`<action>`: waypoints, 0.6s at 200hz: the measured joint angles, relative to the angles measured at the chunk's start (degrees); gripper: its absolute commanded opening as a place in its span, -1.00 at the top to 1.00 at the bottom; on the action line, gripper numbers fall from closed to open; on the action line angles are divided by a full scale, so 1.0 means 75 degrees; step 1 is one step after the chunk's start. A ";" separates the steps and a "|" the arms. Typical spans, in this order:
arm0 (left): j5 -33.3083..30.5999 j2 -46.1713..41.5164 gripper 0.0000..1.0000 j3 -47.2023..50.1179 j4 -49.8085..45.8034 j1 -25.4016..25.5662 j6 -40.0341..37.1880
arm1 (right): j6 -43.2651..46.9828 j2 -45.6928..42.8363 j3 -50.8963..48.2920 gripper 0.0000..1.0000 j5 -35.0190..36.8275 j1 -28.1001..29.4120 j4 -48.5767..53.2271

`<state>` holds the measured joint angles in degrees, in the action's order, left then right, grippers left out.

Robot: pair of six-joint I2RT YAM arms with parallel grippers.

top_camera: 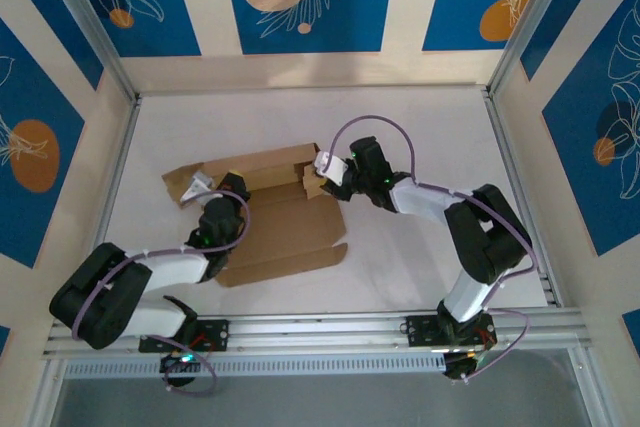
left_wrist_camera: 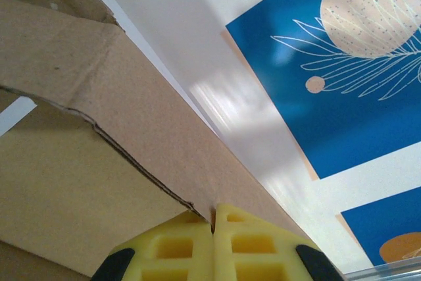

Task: Fold the paper box

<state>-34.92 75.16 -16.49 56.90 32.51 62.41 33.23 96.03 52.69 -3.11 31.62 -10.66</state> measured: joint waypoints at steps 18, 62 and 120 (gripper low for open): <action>0.0050 -0.0224 1.00 0.0044 -0.0192 0.0000 -0.0003 | -0.0032 -0.0178 -0.0210 0.58 0.0073 -0.0012 -0.0134; 0.0050 -0.0504 1.00 0.0213 -0.0393 0.0003 -0.0003 | -0.0044 -0.0580 -0.0414 0.62 0.0364 -0.0277 -0.0108; 0.0050 -0.0691 1.00 0.0274 -0.0530 0.0003 -0.0064 | -0.0017 -0.0632 -0.0402 0.37 0.0207 -0.0568 0.0114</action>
<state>-34.54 69.97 -14.44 52.93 32.53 61.93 33.10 91.29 49.67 -1.56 27.35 -9.80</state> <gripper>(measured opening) 0.045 0.276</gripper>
